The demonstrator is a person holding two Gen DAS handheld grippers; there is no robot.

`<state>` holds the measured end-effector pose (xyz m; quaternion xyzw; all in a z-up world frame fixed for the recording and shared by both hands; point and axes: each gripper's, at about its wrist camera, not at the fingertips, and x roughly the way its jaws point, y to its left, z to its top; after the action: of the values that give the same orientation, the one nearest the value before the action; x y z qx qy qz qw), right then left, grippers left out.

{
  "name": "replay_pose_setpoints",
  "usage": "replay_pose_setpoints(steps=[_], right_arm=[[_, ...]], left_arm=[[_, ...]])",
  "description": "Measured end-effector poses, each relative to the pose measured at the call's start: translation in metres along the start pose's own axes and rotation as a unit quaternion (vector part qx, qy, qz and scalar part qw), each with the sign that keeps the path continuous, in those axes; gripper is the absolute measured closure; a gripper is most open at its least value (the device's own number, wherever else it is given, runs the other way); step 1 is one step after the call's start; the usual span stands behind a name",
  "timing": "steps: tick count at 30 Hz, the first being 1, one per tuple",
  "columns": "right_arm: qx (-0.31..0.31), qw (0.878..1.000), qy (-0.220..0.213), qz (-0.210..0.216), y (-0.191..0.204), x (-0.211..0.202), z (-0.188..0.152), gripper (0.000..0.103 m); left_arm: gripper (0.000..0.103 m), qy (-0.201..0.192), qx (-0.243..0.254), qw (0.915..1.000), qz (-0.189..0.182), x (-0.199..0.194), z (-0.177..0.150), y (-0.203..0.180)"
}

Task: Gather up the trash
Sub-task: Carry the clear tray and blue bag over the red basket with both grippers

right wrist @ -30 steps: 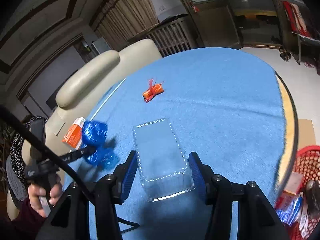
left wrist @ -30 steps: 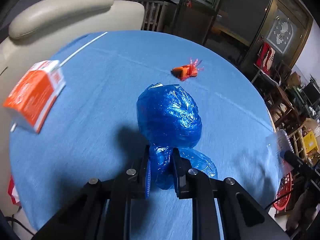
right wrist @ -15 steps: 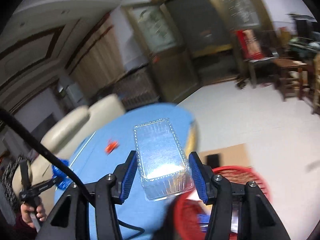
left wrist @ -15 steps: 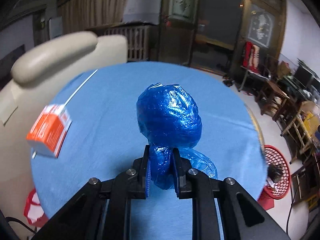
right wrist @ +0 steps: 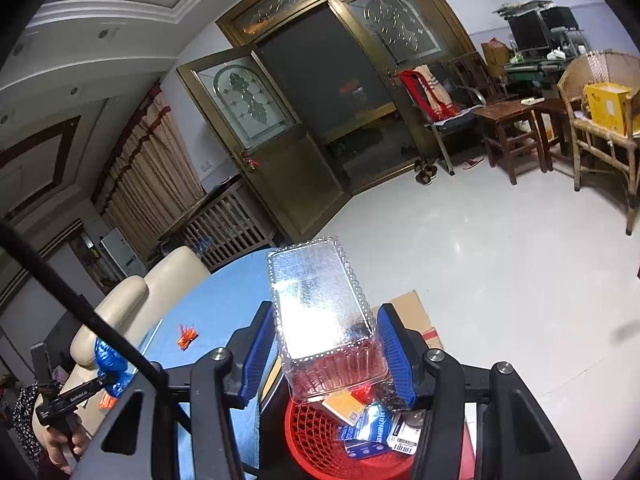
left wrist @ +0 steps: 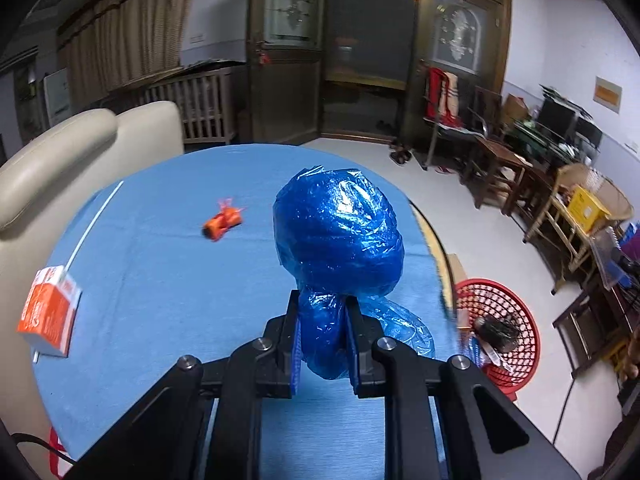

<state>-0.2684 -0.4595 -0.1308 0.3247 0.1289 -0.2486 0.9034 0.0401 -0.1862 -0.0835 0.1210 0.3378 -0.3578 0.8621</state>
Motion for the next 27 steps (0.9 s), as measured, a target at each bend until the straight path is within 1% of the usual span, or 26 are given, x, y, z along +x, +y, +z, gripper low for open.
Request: replay_pose_setpoints(steps=[3, 10, 13, 17, 20, 23, 27], right_arm=[[-0.003, 1.000, 0.006, 0.006, -0.001, 0.007, 0.000, 0.048], [-0.004, 1.000, 0.001, 0.014, -0.005, -0.001, -0.001, 0.048], [-0.002, 1.000, 0.002, 0.018, -0.005, 0.001, -0.002, 0.048], [0.000, 1.000, 0.004, 0.022, -0.008, 0.002, -0.002, 0.048], [0.001, 1.000, 0.008, 0.022, -0.012, 0.005, -0.003, 0.048], [0.006, 1.000, 0.010, 0.023, -0.016, 0.008, -0.002, 0.048], [0.008, 1.000, 0.013, 0.027, -0.018, 0.010, -0.002, 0.048]], left_arm=[[0.084, 0.000, 0.018, 0.9998, -0.010, 0.001, 0.002, -0.017], [0.084, 0.000, 0.048, 0.9983, -0.034, -0.005, 0.004, -0.055], [0.084, 0.013, 0.065, 0.9965, -0.051, -0.003, -0.004, -0.073], [0.084, 0.031, 0.100, 0.9910, -0.084, 0.001, -0.026, -0.105], [0.084, 0.039, 0.119, 0.9865, -0.106, 0.001, -0.036, -0.123], [0.084, 0.041, 0.136, 0.9829, -0.117, 0.000, -0.038, -0.135], [0.084, 0.033, 0.150, 0.9802, -0.125, -0.006, -0.039, -0.142]])
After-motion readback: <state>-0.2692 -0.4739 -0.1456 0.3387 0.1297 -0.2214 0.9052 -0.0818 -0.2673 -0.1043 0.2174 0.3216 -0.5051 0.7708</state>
